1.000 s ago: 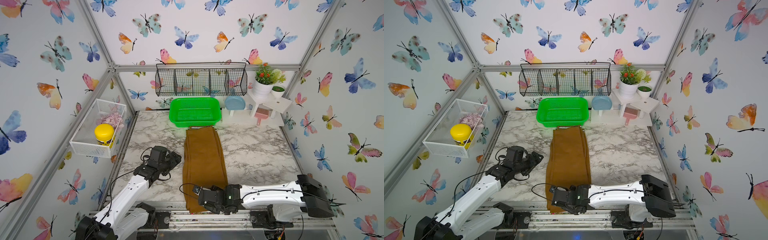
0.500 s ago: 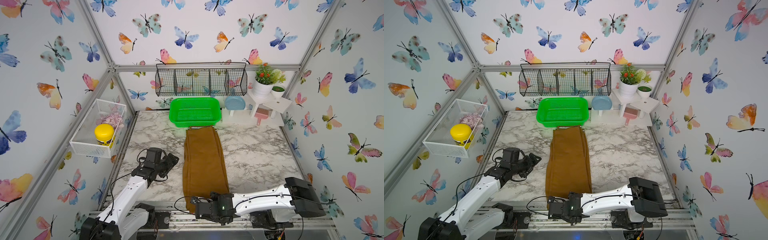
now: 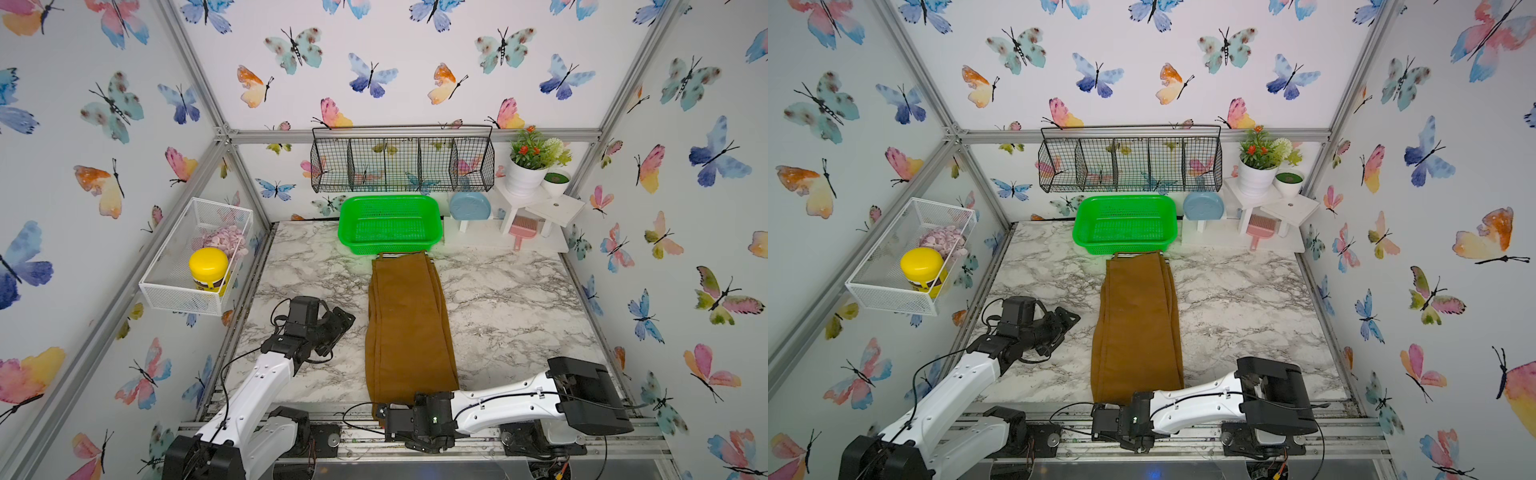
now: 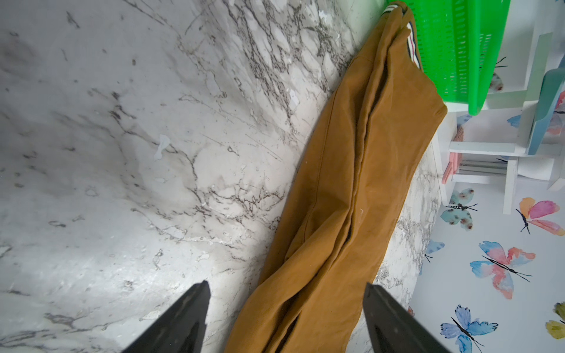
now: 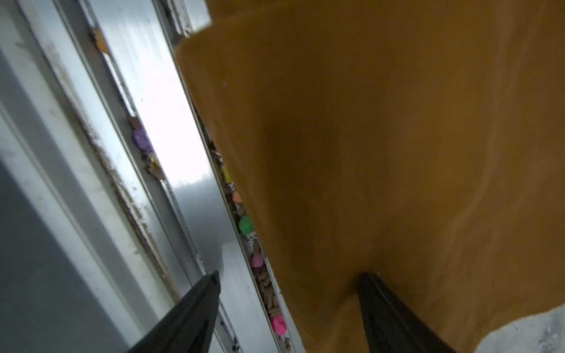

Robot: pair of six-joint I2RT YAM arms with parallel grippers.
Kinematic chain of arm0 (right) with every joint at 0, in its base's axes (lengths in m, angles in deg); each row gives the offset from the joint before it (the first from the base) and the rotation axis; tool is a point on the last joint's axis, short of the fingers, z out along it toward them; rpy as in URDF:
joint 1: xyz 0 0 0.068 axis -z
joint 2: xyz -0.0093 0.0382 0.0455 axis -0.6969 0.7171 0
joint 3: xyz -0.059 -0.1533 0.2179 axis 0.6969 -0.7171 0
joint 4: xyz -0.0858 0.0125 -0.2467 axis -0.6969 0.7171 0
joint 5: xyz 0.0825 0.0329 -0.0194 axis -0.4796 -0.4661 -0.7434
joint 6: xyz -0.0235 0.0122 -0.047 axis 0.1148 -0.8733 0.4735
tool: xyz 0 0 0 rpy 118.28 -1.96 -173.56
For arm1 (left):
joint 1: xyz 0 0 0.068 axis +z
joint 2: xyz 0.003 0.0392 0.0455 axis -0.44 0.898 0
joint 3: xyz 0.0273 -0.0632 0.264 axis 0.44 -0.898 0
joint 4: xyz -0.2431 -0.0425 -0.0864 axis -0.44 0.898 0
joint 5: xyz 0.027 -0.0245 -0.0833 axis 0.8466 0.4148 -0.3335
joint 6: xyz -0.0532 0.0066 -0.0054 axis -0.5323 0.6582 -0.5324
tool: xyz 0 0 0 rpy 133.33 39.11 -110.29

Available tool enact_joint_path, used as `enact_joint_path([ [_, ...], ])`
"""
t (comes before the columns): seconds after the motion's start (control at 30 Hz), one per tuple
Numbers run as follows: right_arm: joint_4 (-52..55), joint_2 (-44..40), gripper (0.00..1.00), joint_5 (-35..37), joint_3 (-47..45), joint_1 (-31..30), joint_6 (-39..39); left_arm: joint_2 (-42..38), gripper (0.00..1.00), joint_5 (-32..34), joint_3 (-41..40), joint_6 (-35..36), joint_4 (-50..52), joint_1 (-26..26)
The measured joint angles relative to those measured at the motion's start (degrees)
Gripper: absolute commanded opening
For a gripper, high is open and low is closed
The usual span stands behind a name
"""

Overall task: Roll up the long pants
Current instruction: Roll the long pant at the center of the board.

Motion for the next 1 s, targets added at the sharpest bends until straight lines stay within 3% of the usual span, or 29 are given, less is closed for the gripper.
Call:
enact_joint_path([
  [0.33,-1.4,3.4,0.73,-2.8,1.5,1.3,-0.2,0.0,0.84,-1.6,-0.8,0.7,-0.2,1.7],
  [0.57,-1.5,3.3,0.58,-7.6,1.5,3.9,-1.2,0.0,0.83,-2.3,-2.0,0.9,-0.5,2.7],
  [0.63,-2.0,3.1,0.54,-6.1,1.5,5.2,-1.8,0.0,0.84,-2.6,-2.2,0.9,-0.7,3.0],
  [0.93,-3.0,4.9,0.53,-1.0,1.6,8.8,-2.6,1.0,0.83,-5.7,-2.4,2.2,-0.8,4.8],
  [1.0,-3.1,5.0,0.47,-0.8,1.6,8.7,-2.7,1.0,0.82,-6.1,-2.4,2.6,-0.8,5.5],
])
